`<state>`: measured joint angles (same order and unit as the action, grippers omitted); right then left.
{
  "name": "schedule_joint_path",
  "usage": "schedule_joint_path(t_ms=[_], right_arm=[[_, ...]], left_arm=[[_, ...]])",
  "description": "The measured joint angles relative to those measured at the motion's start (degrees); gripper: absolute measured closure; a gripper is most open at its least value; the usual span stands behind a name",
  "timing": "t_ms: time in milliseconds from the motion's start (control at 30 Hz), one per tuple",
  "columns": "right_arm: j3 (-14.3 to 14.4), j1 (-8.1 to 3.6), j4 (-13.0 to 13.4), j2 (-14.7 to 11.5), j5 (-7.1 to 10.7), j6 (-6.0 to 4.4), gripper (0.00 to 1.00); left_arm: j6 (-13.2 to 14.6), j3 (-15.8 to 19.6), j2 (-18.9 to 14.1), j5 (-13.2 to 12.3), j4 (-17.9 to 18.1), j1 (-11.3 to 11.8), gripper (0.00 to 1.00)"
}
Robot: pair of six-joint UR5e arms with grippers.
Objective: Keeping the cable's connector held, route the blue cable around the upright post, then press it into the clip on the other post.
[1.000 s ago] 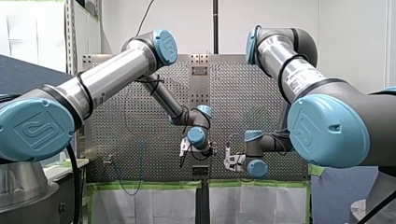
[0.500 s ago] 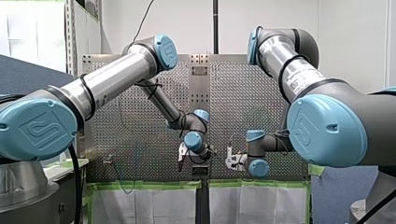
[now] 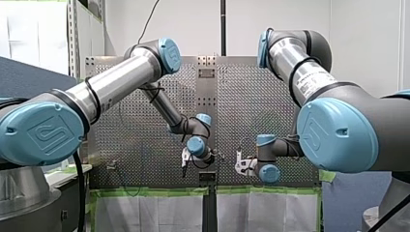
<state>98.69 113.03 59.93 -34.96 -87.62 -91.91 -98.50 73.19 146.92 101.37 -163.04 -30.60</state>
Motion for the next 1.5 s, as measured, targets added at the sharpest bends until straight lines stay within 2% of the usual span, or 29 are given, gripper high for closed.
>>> schedule_joint_path(t_ms=[367, 700, 1033, 1200, 1267, 1300, 1333, 1367, 1400, 1467, 1500], right_arm=[[-1.27, -1.08, -0.22, 0.08, 0.48, 0.04, 1.0], [-3.3, -2.5, -1.48, 0.15, 0.84, 0.13, 1.0], [-4.6, -3.42, -3.49, 0.21, 0.95, 0.31, 1.0], [-4.66, -3.8, -3.81, 0.24, 0.95, 0.44, 1.0], [-4.66, -3.93, -3.88, 0.25, 0.97, 0.46, 1.0], [-4.66, -3.99, -3.9, 0.26, 1.02, 0.47, 1.0], [-4.66, -4.04, -3.91, 0.26, 1.1, 0.47, 1.0], [-4.66, -4.09, -3.93, 0.27, 1.27, 0.48, 1.0], [-4.66, -4.12, -3.95, 0.27, 1.4, 0.48, 1.0], [-4.68, -4.21, -4.1, 0.27, 1.65, 0.48, 1.0], [-4.68, -4.26, -4.25, 0.27, 1.72, 0.48, 1.0]], left_arm=[[0.08, -0.1, -0.02, -0.95, -0.74, 1.01, 1.0], [0.76, -3.39, -0.01, 0.2, -1.83, 1.79, 1.0], [0.86, -3.7, -0.02, 0.6, -1.66, 2.25, 1.0], [0.15, -3.75, -0.03, -0.47, -1.27, 2.08, 0.97], [0.14, -3.75, -0.03, -1.21, -1.49, 1.91, 0.8], [0.2, -3.74, -0.03, -1.63, -1.78, 1.77, 0.8], [0.25, -3.74, -0.03, -1.85, -2.07, 1.68, 0.53], [0.31, -3.74, -0.03, -1.99, -2.38, 1.62, 0.38], [0.42, -3.74, -0.03, -2.05, -2.78, 1.56, 0.38], [0.78, -3.74, -0.03, -1.77, -3.5, 1.52, 0.15], [1.06, -3.74, -0.03, -1.32, -4.13, 1.51, 0.15]])
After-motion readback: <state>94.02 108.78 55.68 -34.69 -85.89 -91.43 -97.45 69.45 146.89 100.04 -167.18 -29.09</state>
